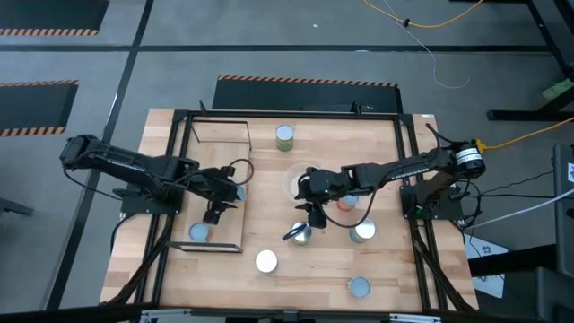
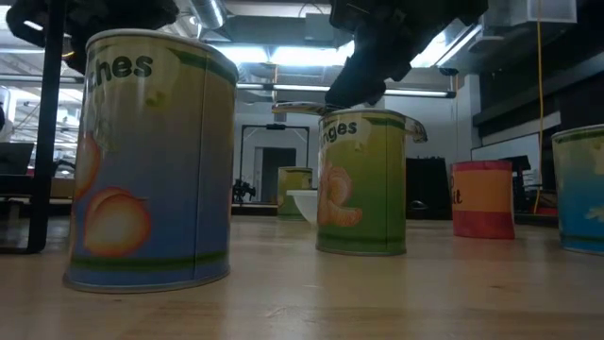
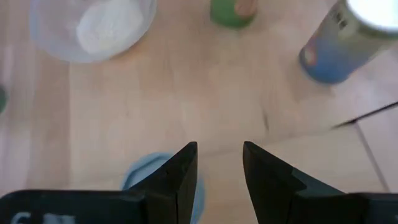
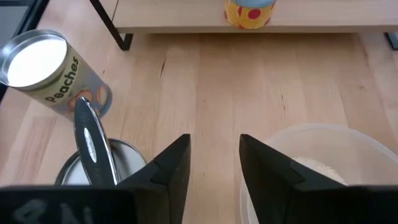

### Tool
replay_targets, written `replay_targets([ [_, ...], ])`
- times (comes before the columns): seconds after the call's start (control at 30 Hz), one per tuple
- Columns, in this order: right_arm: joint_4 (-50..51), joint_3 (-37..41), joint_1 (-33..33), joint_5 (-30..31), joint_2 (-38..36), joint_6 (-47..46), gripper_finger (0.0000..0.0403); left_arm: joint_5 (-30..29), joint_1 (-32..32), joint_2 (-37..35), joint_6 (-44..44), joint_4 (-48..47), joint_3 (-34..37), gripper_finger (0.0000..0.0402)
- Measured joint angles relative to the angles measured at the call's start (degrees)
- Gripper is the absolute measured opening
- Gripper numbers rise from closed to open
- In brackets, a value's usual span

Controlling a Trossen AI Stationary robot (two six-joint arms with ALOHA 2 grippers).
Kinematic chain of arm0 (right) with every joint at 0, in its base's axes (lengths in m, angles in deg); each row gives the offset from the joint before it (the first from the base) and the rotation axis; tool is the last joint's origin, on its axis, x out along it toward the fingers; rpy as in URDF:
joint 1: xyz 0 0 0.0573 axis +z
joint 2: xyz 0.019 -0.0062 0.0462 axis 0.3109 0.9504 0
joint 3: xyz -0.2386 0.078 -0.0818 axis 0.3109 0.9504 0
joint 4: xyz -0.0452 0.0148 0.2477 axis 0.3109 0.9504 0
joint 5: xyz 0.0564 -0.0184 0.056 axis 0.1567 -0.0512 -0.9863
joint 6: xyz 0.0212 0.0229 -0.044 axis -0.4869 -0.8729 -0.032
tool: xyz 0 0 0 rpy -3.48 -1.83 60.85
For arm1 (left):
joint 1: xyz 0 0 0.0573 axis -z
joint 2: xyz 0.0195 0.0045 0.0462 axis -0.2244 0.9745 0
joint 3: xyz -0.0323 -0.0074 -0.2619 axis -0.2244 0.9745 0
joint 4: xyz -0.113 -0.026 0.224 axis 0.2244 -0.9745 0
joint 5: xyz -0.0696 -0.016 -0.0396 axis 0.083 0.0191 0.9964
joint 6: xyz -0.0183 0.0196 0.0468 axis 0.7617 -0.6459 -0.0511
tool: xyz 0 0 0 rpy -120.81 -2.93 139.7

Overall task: Pick and place cans onto a shelf
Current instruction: Put the canned apple on the shelf

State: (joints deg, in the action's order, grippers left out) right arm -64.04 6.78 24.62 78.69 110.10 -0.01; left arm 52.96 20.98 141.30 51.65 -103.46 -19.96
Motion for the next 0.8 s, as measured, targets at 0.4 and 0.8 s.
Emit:
replay_targets([
  [0.4, -0.1, 0.0, 0.0, 0.0, 0.0, 0.1, 0.0142, -6.4, 0.0, 12.0, -3.9, -16.1, -5.6, 0.0121],
  [0.8, -0.1, 0.0, 0.0, 0.0, 0.0, 0.1, 0.0142, -8.7, 0.0, 17.2, -3.5, -15.4, -5.8, 0.012],
])
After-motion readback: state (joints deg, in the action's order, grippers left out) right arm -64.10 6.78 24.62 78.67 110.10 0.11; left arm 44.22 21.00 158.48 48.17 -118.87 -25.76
